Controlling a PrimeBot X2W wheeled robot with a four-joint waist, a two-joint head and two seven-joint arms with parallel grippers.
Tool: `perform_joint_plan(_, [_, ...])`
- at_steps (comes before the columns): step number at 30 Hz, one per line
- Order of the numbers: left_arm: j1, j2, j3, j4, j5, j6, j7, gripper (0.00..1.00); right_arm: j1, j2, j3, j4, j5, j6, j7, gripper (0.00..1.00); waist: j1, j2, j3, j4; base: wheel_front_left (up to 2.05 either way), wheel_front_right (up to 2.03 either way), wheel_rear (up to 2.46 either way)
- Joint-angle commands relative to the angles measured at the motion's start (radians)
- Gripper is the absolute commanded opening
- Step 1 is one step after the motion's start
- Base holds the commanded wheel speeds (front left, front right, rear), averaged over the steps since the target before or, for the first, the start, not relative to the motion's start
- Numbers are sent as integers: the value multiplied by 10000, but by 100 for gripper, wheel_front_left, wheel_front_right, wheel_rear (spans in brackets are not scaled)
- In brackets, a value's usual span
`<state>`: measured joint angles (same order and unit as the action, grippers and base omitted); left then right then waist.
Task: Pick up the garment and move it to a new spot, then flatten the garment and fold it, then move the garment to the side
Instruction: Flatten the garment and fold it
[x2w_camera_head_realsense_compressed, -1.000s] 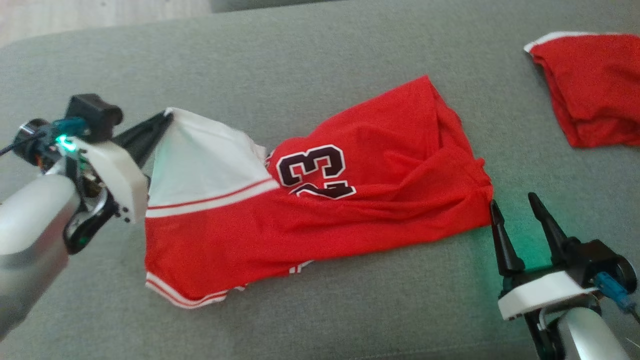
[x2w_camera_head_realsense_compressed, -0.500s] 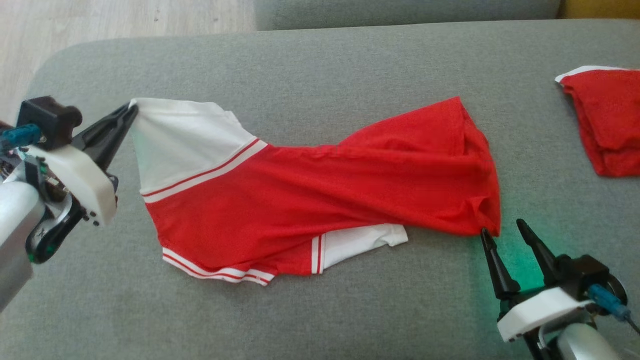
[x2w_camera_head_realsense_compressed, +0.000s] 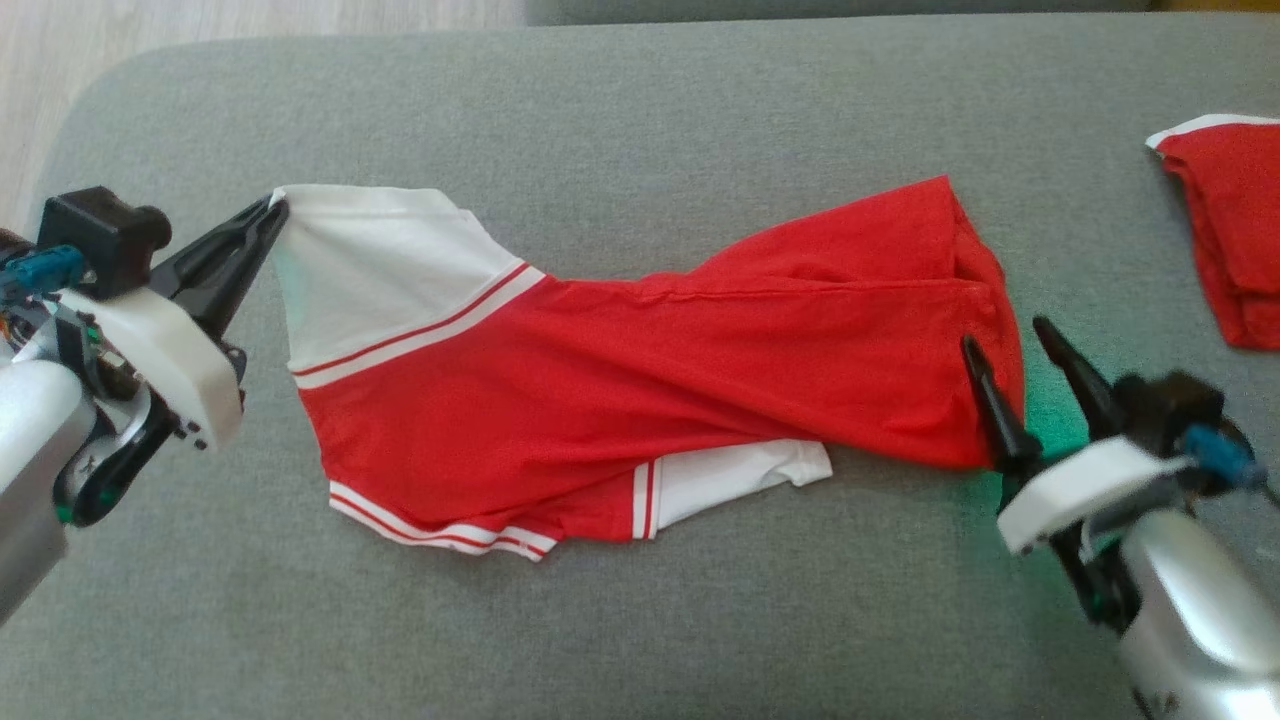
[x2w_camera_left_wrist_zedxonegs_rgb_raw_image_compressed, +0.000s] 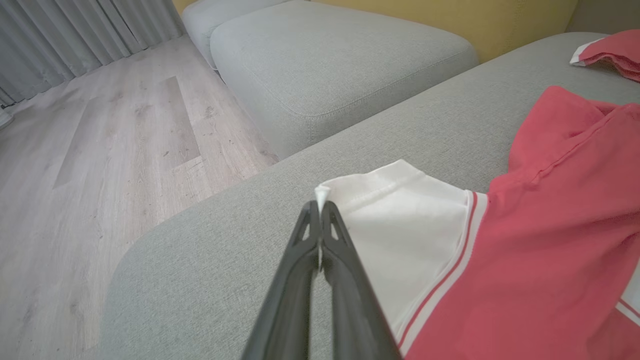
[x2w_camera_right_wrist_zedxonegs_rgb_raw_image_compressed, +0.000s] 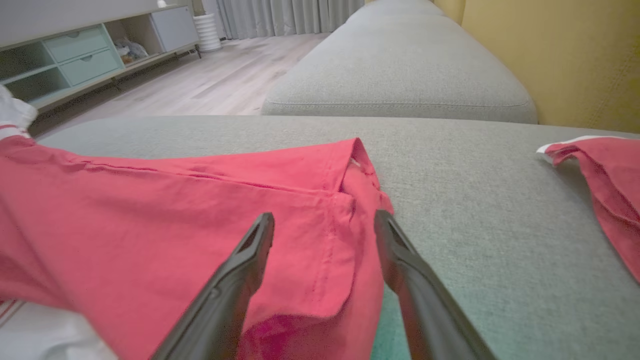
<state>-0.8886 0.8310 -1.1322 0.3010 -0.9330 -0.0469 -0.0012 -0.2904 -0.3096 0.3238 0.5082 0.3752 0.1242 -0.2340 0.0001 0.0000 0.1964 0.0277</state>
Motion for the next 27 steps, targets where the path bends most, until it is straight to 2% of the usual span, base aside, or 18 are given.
perform_joint_plan(1, [-543,535,575,-176,74,50,-18,0,-639,-339,412,148,337,65,182,100,-1,0,99,76,0,0,0])
perform_joint_plan(10, [-727,382,493,-223,163,-17,62,0,-1976,-684,1511,1621,1697,65,680,100,-1,0,357,393,0,0,0])
perform_joint_plan(14, [-787,346,466,-163,182,-85,50,0,-2298,-819,1998,1973,2040,65,535,100,-1,0,434,516,0,0,0])
perform_joint_plan(15, [-786,326,464,-134,153,-100,58,0,-2357,-847,2089,2058,2126,65,469,87,-1,0,438,541,0,0,0])
perform_joint_plan(17, [-772,289,445,-90,114,-128,71,0,-2444,-897,2342,2196,2251,65,390,32,-1,0,433,586,0,0,0])
perform_joint_plan(18, [-766,280,440,-57,105,-143,56,0,-2495,-927,2450,2254,2285,65,324,7,-1,0,426,605,0,0,0])
perform_joint_plan(19, [-757,265,435,-28,92,-153,42,0,-2540,-961,2557,2307,2303,65,256,0,-1,0,411,621,0,0,0])
perform_joint_plan(24, [-734,236,422,55,155,-133,-114,0,-2709,-1099,2766,2391,2343,65,-55,0,-1,0,215,628,0,0,0])
perform_joint_plan(27, [-812,273,566,-34,319,-140,-680,0,-2872,-1260,2612,2248,2330,65,-214,0,-1,0,-65,550,0,0,0])
